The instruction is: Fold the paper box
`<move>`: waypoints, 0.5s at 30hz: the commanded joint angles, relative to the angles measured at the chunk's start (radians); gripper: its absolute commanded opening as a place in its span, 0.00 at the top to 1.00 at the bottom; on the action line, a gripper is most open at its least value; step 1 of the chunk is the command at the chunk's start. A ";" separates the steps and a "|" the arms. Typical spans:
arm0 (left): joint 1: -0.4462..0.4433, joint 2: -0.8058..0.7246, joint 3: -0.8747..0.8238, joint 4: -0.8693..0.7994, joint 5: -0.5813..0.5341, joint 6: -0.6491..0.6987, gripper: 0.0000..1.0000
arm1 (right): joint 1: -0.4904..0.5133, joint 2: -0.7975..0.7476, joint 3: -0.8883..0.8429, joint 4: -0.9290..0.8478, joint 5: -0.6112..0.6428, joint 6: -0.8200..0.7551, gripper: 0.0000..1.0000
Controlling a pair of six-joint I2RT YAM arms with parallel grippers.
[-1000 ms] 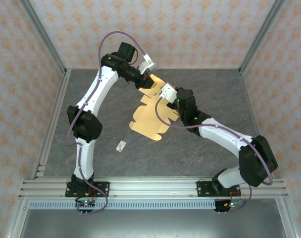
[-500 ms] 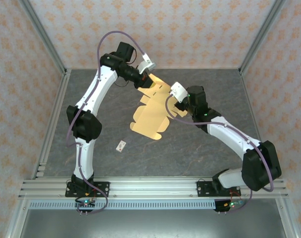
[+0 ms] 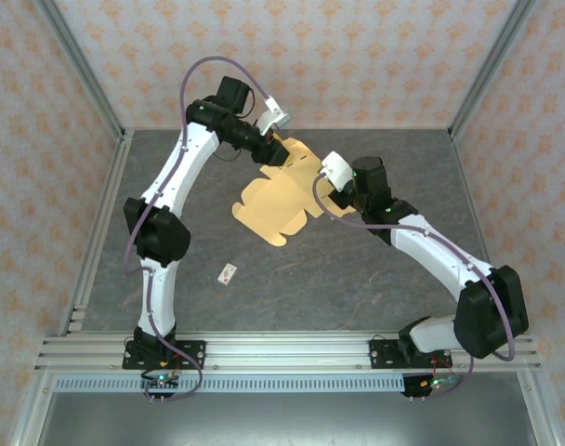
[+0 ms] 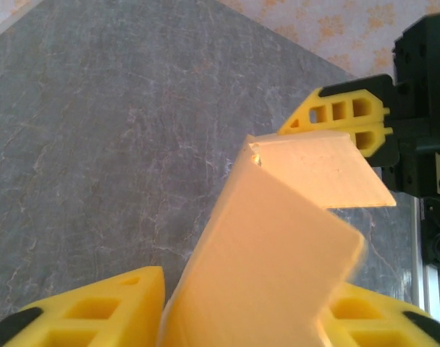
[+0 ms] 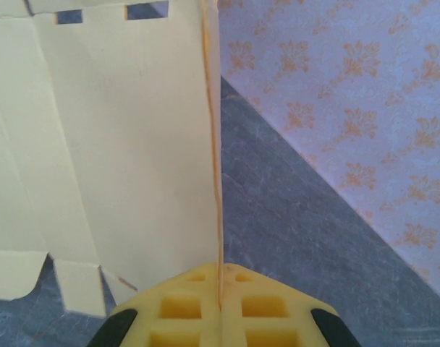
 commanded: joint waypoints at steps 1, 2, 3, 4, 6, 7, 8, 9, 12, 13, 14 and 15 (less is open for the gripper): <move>0.030 -0.045 -0.025 0.059 -0.043 -0.068 0.49 | -0.013 -0.031 0.056 -0.108 -0.021 0.032 1.00; 0.039 -0.066 -0.067 0.083 -0.050 -0.083 0.47 | -0.020 -0.033 0.069 -0.134 -0.036 0.040 1.00; 0.048 -0.087 -0.111 0.112 -0.057 -0.098 0.46 | -0.027 -0.035 0.077 -0.155 -0.056 0.051 1.00; 0.060 -0.113 -0.167 0.160 -0.068 -0.124 0.42 | -0.033 -0.036 0.091 -0.182 -0.084 0.061 1.00; 0.081 -0.166 -0.278 0.245 -0.088 -0.171 0.37 | -0.036 -0.032 0.112 -0.225 -0.104 0.073 1.00; 0.091 -0.190 -0.328 0.288 -0.112 -0.209 0.36 | -0.037 -0.027 0.124 -0.248 -0.110 0.081 1.00; 0.097 -0.215 -0.379 0.320 -0.144 -0.245 0.36 | -0.036 -0.018 0.138 -0.270 -0.110 0.088 1.00; 0.100 -0.232 -0.427 0.346 -0.175 -0.277 0.36 | -0.036 -0.008 0.154 -0.293 -0.110 0.093 1.00; 0.102 -0.341 -0.624 0.488 -0.269 -0.368 0.37 | -0.036 0.041 0.229 -0.405 -0.118 0.104 1.00; 0.103 -0.372 -0.683 0.532 -0.290 -0.391 0.37 | -0.037 0.058 0.253 -0.448 -0.120 0.104 1.00; 0.103 -0.395 -0.726 0.554 -0.305 -0.404 0.37 | -0.037 0.076 0.276 -0.488 -0.116 0.108 1.00; 0.102 -0.414 -0.758 0.566 -0.322 -0.418 0.37 | -0.035 0.090 0.295 -0.528 -0.111 0.110 1.00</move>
